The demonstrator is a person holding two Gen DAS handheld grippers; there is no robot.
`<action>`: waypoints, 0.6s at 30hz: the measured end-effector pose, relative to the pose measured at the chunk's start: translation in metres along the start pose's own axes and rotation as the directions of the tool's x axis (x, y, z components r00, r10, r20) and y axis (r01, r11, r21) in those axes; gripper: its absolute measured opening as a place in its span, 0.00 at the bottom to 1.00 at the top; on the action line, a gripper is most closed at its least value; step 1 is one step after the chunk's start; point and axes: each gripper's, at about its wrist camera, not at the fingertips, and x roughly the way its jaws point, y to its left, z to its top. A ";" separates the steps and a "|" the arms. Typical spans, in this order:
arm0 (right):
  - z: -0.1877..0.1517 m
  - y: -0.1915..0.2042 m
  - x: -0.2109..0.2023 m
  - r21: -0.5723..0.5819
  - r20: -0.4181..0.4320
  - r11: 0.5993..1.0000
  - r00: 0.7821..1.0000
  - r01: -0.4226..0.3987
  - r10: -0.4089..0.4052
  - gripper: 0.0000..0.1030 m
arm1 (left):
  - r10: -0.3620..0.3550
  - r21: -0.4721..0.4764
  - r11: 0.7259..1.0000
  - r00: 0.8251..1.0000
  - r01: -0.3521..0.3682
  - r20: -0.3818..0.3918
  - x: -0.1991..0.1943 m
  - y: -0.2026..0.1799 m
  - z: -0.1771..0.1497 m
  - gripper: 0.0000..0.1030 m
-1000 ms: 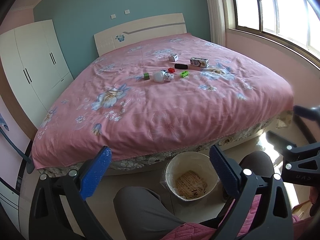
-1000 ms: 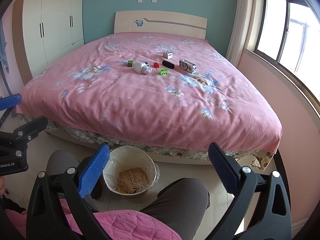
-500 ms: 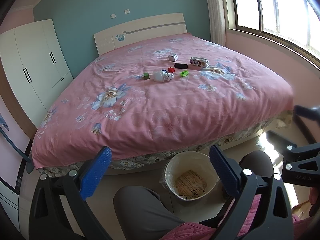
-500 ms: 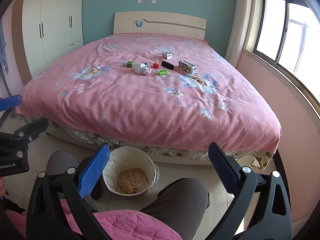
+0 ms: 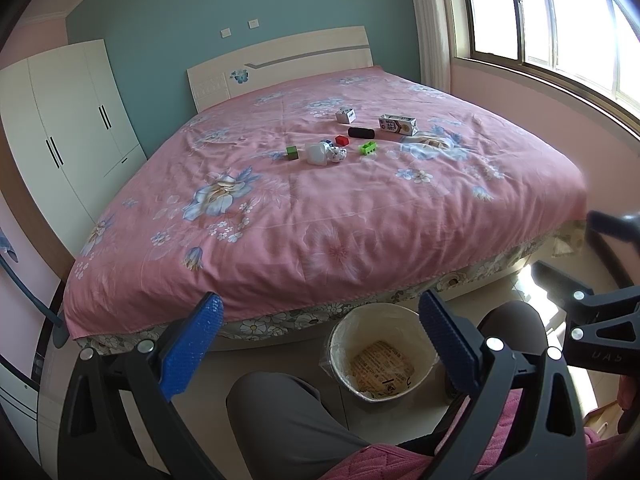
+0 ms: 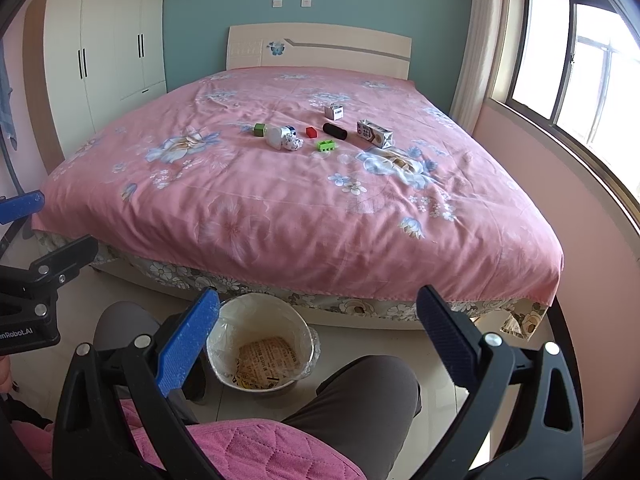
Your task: Collect trash
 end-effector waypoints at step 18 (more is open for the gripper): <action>0.000 -0.001 0.001 -0.001 0.000 1.000 1.000 -0.002 0.002 0.94 | -0.001 0.002 1.000 1.000 0.001 -0.003 -0.001 -0.001 0.001 0.97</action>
